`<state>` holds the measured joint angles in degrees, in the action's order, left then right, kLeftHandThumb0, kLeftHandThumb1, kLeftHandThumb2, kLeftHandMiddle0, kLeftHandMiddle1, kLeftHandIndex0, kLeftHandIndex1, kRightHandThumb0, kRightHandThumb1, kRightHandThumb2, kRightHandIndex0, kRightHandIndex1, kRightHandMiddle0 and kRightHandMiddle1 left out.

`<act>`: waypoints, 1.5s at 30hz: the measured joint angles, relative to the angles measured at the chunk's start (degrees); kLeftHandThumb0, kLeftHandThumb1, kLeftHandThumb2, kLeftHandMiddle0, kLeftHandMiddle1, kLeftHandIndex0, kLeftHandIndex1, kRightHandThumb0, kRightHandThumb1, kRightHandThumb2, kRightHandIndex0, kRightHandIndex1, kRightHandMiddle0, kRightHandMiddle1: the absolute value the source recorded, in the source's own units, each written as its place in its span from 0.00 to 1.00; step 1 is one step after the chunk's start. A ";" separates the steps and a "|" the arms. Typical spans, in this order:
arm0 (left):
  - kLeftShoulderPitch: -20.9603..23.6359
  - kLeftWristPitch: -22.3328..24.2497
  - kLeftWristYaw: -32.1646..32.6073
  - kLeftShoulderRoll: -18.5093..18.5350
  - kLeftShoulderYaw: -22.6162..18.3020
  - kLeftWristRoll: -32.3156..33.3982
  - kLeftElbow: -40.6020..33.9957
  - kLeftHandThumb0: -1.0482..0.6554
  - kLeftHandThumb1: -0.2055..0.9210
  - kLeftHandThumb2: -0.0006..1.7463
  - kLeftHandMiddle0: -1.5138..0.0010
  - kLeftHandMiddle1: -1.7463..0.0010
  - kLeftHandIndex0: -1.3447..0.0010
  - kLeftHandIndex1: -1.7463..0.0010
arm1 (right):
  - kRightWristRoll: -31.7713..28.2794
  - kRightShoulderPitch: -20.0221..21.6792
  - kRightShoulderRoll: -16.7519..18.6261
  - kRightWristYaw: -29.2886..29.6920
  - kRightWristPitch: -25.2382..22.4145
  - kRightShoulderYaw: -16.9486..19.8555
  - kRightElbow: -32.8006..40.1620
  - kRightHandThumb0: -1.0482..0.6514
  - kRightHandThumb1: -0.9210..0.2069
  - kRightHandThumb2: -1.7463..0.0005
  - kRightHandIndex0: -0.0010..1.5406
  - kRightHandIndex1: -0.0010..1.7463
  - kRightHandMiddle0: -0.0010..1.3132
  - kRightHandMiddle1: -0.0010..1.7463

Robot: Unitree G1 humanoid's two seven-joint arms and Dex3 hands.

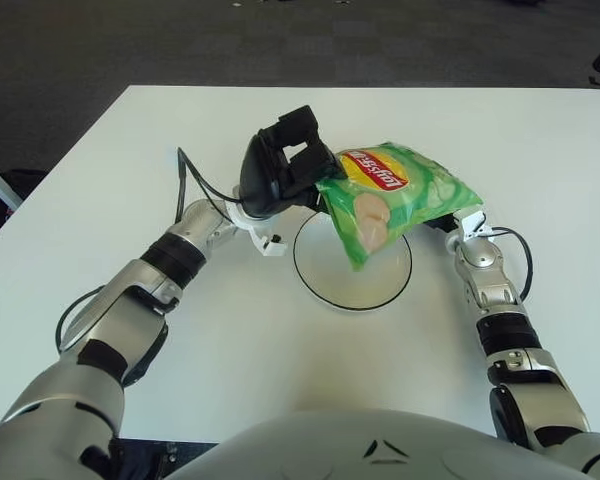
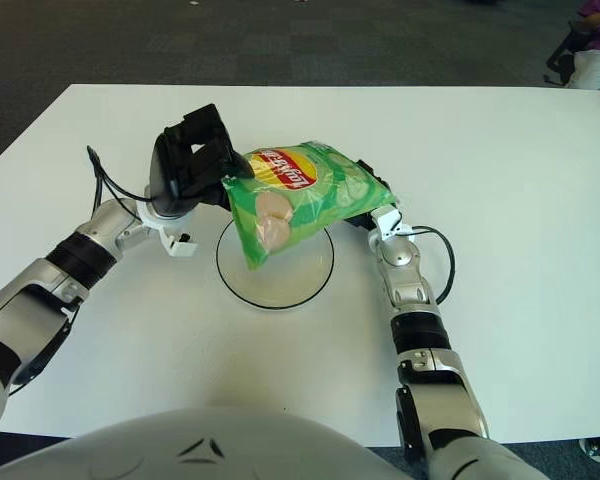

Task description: Put the snack into the plate.

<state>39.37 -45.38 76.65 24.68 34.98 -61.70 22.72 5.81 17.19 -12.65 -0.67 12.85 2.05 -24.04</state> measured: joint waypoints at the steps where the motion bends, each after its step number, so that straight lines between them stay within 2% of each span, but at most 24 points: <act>1: -0.17 -0.53 -0.70 -0.26 0.00 0.10 -0.12 0.67 0.79 0.36 0.51 0.00 0.57 0.00 | -0.11 0.00 -0.01 0.00 -0.18 0.16 0.01 0.40 0.00 0.82 0.48 0.97 0.32 0.88; 7: -0.58 -5.14 -4.76 -0.30 -0.20 0.98 0.04 0.64 0.84 0.30 0.56 0.00 0.60 0.00 | -0.34 0.03 -0.23 -0.01 -1.07 0.82 0.19 0.40 0.00 0.82 0.48 0.97 0.32 0.87; 16: -0.75 -13.26 -12.18 4.28 -3.16 3.83 1.08 0.60 0.95 0.16 0.58 0.00 0.60 0.00 | -0.48 0.03 -0.41 -0.01 -2.27 1.54 0.51 0.40 0.00 0.82 0.47 0.97 0.32 0.87; 20: -0.75 -17.05 -16.48 5.67 -4.54 5.76 1.32 0.59 0.97 0.14 0.59 0.00 0.61 0.00 | -0.59 0.03 -0.41 -0.04 -2.79 1.76 0.74 0.40 0.00 0.82 0.47 0.97 0.32 0.87; 27: -0.83 -20.68 -23.64 5.46 -7.61 9.19 0.43 0.59 0.98 0.13 0.59 0.00 0.61 0.00 | -0.64 0.03 -0.42 -0.19 -3.22 1.99 0.98 0.40 0.00 0.82 0.47 0.97 0.32 0.87; 35: -1.40 -23.61 -34.31 3.96 -9.42 17.59 -0.17 0.58 1.00 0.10 0.59 0.00 0.60 0.00 | -0.87 -0.04 -0.44 -0.60 -3.88 2.71 1.33 0.40 0.00 0.82 0.47 0.97 0.32 0.87; 41: -3.06 -23.63 -44.92 3.06 -9.50 27.11 -1.78 0.57 1.00 0.10 0.61 0.00 0.60 0.00 | -0.92 -0.12 -0.48 -0.78 -3.98 3.20 1.41 0.40 0.00 0.82 0.47 0.96 0.33 0.87; 42: -3.59 -23.16 -46.93 3.06 -9.64 28.86 -2.64 0.62 0.99 0.13 0.63 0.02 0.61 0.00 | -0.96 -0.13 -0.50 -0.84 -4.00 3.32 1.41 0.40 0.00 0.82 0.47 0.96 0.33 0.87; 43: -4.13 -22.76 -48.50 3.06 -9.82 30.17 -3.48 0.70 0.93 0.21 0.66 0.05 0.61 0.00 | -0.98 -0.15 -0.53 -0.87 -4.00 3.44 1.41 0.40 0.00 0.82 0.47 0.96 0.33 0.87; 45: -5.48 -21.73 -51.82 3.13 -10.47 32.72 -5.56 0.67 0.77 0.42 0.69 0.06 0.66 0.01 | -1.08 -0.15 -0.59 -0.98 -4.03 3.73 1.38 0.40 0.00 0.82 0.47 0.96 0.33 0.87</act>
<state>33.89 -67.12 24.83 27.80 24.51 -28.99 17.16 4.73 17.04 -13.24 -1.66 8.83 5.78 -22.66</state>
